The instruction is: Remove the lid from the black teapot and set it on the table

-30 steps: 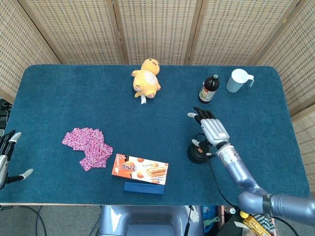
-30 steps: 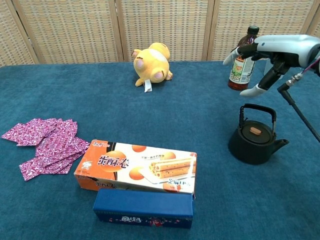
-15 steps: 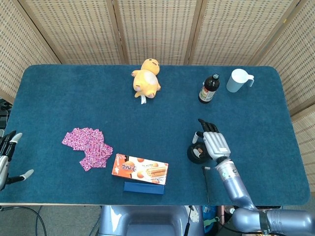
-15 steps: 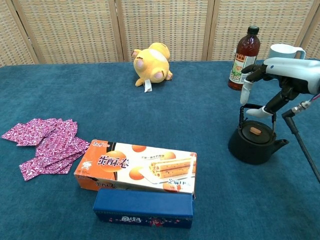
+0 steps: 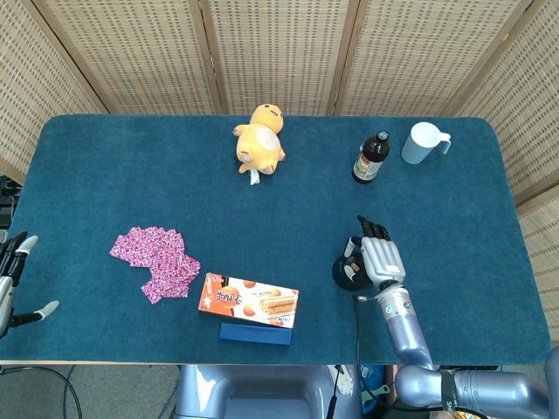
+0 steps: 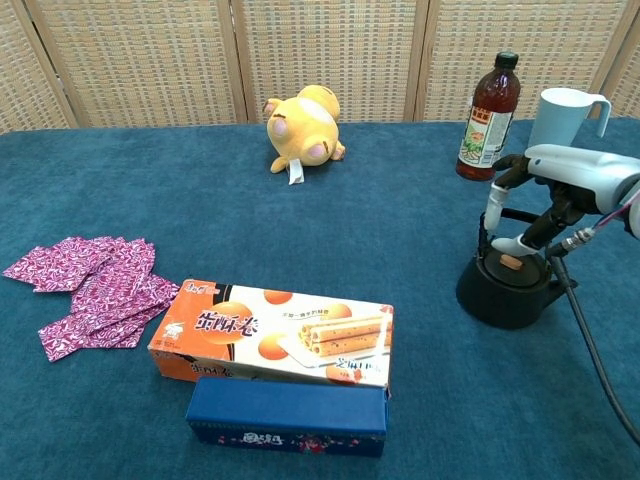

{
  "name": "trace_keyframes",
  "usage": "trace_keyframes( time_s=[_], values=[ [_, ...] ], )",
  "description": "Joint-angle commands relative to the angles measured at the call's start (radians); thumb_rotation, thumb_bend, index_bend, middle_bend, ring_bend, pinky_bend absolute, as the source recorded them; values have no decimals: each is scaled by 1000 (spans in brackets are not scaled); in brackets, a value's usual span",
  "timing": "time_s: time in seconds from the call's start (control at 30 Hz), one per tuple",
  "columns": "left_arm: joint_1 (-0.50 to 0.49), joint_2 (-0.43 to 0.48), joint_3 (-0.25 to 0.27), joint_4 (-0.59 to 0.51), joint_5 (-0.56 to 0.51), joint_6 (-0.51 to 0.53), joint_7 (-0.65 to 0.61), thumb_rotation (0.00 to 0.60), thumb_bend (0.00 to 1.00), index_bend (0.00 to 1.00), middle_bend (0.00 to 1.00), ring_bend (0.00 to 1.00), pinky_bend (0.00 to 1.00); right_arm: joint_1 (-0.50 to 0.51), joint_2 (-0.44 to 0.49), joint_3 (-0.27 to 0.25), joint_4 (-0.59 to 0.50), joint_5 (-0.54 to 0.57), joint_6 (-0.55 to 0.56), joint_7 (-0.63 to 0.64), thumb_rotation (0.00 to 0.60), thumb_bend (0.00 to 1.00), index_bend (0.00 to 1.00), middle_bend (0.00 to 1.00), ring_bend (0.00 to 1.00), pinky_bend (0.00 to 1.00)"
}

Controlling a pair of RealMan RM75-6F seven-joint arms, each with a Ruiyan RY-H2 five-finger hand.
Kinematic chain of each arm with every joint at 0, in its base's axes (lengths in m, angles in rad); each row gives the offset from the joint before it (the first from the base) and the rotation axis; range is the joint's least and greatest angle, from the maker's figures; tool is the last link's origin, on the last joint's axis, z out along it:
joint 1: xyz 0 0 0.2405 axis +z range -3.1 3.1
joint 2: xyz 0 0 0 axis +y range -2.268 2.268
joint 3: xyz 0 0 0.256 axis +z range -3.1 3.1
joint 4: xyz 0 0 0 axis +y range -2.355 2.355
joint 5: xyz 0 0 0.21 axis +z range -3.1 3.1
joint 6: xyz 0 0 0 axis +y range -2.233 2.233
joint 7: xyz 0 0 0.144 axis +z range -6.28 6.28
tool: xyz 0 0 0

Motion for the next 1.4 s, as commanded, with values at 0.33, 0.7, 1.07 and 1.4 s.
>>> trace_keyframes(
  time_s=[0.33, 0.7, 1.07, 1.4],
  values=[
    [-1, -2, 2, -3, 3, -2, 10, 600, 106, 0, 0, 0, 0, -32, -35, -9, 52, -6, -32, 10, 600, 487, 525, 0, 0, 0],
    [-2, -1, 3, -3, 3, -2, 8, 600, 107, 0, 0, 0, 0, -50, -51, 7, 93, -14, -50, 4, 600, 487, 525, 0, 0, 0],
    [-1, -3, 3, -3, 3, -1, 11, 600, 106, 0, 0, 0, 0, -64, -49, 14, 100, -15, -71, -12, 600, 521, 527, 0, 0, 0],
    [-3, -6, 4, -2, 2, -6, 18, 600, 106, 0, 0, 0, 0, -75, -37, 12, 103, -12, -92, -14, 600, 530, 533, 0, 0, 0]
  ],
)
